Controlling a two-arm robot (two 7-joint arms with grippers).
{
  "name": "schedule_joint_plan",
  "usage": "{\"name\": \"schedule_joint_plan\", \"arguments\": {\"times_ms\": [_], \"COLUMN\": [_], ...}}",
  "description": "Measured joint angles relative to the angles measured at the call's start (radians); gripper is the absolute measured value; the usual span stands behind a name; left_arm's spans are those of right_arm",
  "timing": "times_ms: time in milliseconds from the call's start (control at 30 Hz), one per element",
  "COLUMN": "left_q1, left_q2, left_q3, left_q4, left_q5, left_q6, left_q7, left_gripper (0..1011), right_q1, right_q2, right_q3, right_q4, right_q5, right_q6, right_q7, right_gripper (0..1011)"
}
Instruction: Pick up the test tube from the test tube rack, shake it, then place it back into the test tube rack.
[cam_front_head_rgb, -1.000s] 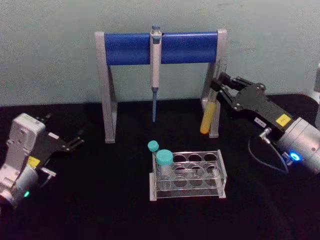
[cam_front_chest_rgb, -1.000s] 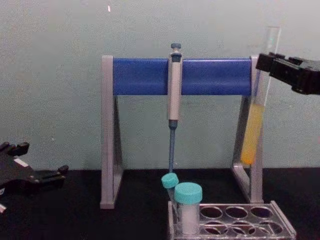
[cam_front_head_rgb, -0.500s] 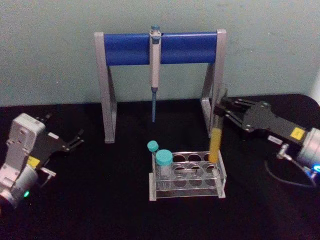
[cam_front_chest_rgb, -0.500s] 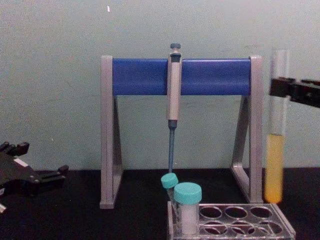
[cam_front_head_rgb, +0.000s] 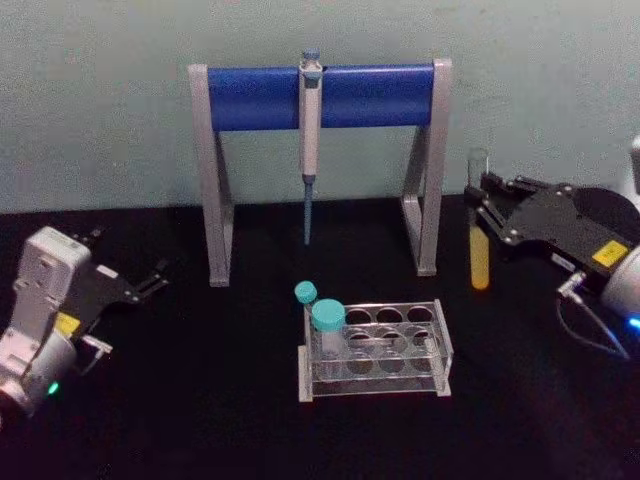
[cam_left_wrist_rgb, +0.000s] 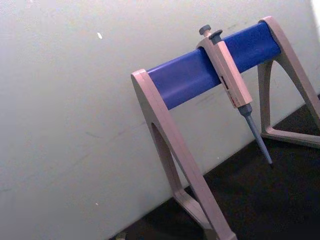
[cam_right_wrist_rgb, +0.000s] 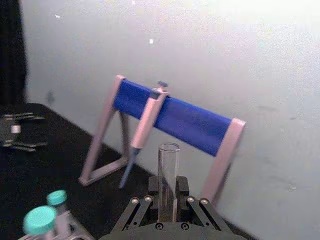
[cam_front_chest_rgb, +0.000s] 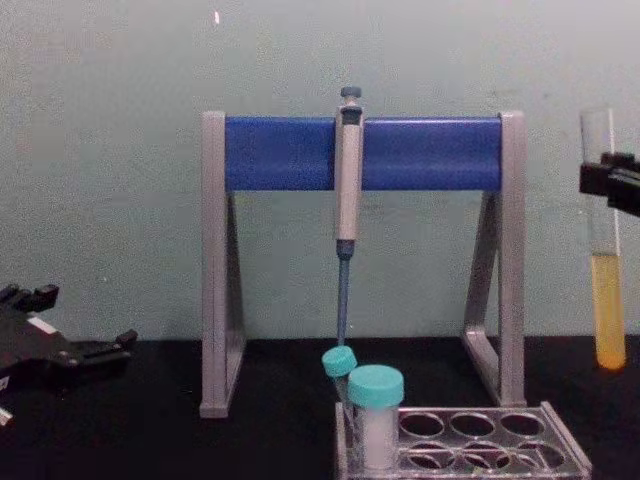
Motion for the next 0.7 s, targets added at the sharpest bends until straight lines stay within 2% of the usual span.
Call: {"name": "schedule_joint_plan", "arguments": {"times_ms": [67, 233, 367, 533, 700], "left_q1": [0.0, 0.0, 0.0, 0.0, 0.0], "left_q2": [0.0, 0.0, 0.0, 0.0, 0.0], "left_q3": [0.0, 0.0, 0.0, 0.0, 0.0], "left_q4": [0.0, 0.0, 0.0, 0.0, 0.0], "left_q5": [0.0, 0.0, 0.0, 0.0, 0.0], "left_q6": [0.0, 0.0, 0.0, 0.0, 0.0], "left_q7": [0.0, 0.0, 0.0, 0.0, 0.0], "left_gripper": [1001, 1001, 1001, 1001, 1001], "right_q1": [0.012, 0.042, 0.07, 0.095, 0.096], "right_q2": [-0.028, -0.087, -0.132, -0.167, -0.172], "right_q3": [-0.01, -0.031, -0.052, -0.07, -0.064], "right_q4": [0.013, 0.048, 0.084, 0.115, 0.121], "right_q5": [-0.041, -0.101, -0.119, -0.102, -0.015], "right_q6": [-0.011, -0.037, -0.052, -0.064, -0.049], "right_q7": [-0.035, -0.078, -0.078, -0.021, 0.092], "right_gripper": [221, 221, 220, 220, 221]}}
